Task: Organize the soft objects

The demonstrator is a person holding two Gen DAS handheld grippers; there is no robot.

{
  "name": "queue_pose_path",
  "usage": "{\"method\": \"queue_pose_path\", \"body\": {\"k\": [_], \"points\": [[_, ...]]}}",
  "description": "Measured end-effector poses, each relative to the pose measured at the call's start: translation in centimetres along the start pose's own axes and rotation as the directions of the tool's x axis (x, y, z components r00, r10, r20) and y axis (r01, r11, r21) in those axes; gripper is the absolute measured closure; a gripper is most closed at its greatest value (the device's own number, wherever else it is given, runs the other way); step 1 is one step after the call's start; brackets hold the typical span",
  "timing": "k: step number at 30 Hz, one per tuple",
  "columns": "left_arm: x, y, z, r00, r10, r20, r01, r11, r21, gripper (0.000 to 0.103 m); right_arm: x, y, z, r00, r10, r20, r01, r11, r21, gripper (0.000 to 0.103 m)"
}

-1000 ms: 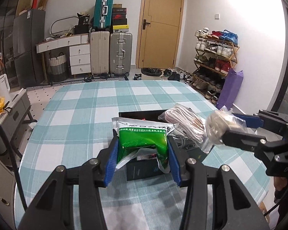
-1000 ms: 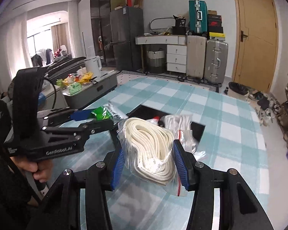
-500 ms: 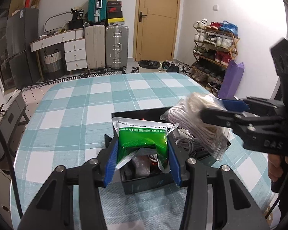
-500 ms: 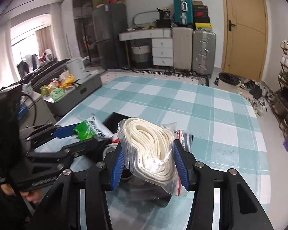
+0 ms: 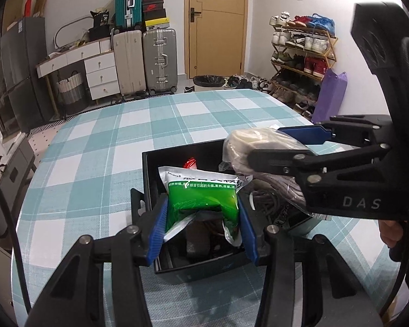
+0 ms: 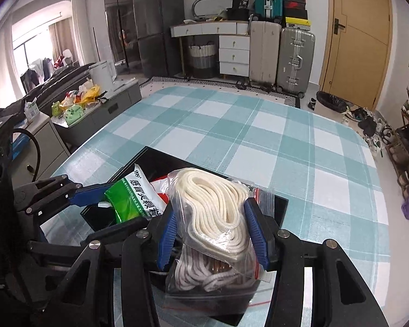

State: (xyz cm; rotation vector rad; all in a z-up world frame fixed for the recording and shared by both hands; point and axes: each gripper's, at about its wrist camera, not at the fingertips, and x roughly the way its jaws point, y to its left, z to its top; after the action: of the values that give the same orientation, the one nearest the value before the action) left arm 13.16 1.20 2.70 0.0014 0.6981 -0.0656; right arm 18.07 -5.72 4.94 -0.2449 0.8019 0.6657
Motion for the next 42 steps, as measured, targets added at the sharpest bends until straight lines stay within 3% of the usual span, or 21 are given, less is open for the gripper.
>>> {"method": "queue_pose_path", "body": {"k": [9, 17, 19, 20, 21, 22, 29, 36, 42], "points": [[-0.2, 0.0, -0.1, 1.0, -0.011, 0.006, 0.011, 1.0, 0.005, 0.048, 0.9, 0.4, 0.6, 1.0, 0.015, -0.01, -0.015, 1.0, -0.005, 0.054], [-0.8, 0.4, -0.1, 0.998, -0.052, 0.019, 0.053, 0.998, -0.03, 0.037, 0.8, 1.1, 0.9, 0.998, 0.057, 0.015, -0.057, 0.998, -0.017, 0.029], [-1.3, 0.3, -0.1, 0.998, -0.06, 0.03, 0.061, 0.998, -0.025, 0.029, 0.1, 1.3, 0.8, 0.997, 0.073, 0.031, -0.073, 0.997, -0.027, 0.019], [-1.7, 0.3, -0.1, 0.997, -0.065, 0.039, 0.066, 0.998, -0.021, 0.022, -0.3, 1.3, 0.8, 0.996, 0.077, 0.04, -0.076, 0.997, -0.03, 0.017], [-1.9, 0.3, -0.1, 0.997, -0.06, 0.042, 0.06, 0.998, -0.02, 0.007, -0.8, 1.3, 0.6, 0.996, 0.078, 0.052, -0.076, 0.997, -0.032, 0.015], [-2.2, 0.3, -0.2, 0.998, -0.047, 0.048, 0.048, 0.999, -0.02, 0.0, -1.3, 1.2, 0.4, 0.995, 0.078, 0.063, -0.077, 0.997, -0.031, 0.012], [-3.9, 1.5, -1.0, 0.997, -0.01, 0.077, 0.014, 0.998, -0.057, 0.0, -4.9, 0.8, -1.4, 0.988, 0.065, 0.143, -0.063, 0.998, -0.016, 0.001], [-4.4, 1.9, -2.3, 0.993, 0.07, 0.098, -0.064, 0.996, -0.062, 0.0, -7.5, 0.8, -3.9, 0.974, 0.034, 0.226, -0.033, 0.999, -0.006, 0.001], [-3.9, 2.0, -3.2, 0.993, 0.072, 0.096, -0.064, 0.995, -0.076, 0.0, -8.6, 0.4, -6.2, 0.947, 0.008, 0.32, -0.015, 1.0, 0.019, 0.001]]}}
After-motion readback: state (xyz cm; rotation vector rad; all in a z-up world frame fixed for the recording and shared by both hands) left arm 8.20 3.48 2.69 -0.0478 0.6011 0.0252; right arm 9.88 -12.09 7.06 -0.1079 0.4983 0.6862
